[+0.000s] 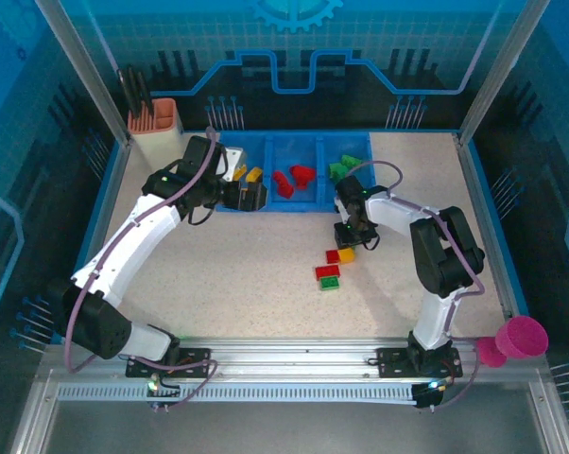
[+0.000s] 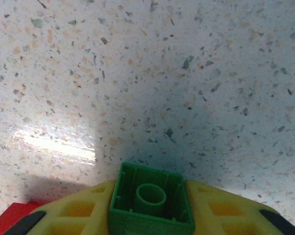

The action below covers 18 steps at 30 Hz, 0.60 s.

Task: Sort the legos into containers by color
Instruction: Pick up the lego from the center of the table, then place the lego in the container.

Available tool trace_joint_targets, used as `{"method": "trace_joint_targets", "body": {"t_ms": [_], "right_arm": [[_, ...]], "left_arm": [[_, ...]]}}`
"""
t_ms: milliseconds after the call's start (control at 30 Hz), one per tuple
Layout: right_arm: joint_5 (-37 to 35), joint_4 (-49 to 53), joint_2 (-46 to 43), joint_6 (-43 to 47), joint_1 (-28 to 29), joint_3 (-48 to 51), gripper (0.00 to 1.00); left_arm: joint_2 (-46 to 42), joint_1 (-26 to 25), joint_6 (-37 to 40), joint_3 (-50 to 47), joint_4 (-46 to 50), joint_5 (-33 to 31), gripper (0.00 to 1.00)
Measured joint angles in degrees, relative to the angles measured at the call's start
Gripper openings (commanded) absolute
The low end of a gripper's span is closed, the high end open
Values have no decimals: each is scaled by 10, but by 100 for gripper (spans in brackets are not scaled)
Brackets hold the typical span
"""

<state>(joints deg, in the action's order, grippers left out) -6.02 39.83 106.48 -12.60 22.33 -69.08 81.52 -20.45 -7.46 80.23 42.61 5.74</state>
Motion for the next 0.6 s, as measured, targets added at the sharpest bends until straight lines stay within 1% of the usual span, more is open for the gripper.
{"method": "trace_joint_targets", "body": {"t_ms": [167, 233, 433, 600], "right_arm": [[-2, 10, -16, 7, -6, -3, 33], [-4, 21, -26, 11, -12, -20, 33], [-12, 13, -35, 33, -40, -117, 33], [-23, 8, 9, 58, -54, -212, 33]], "left_arm": [[2, -1, 0, 5, 0, 0, 99], [3, -1, 0, 8, -1, 0, 99], [3, -2, 1, 10, 1, -9, 99], [2, -2, 1, 10, 5, -24, 99]]}}
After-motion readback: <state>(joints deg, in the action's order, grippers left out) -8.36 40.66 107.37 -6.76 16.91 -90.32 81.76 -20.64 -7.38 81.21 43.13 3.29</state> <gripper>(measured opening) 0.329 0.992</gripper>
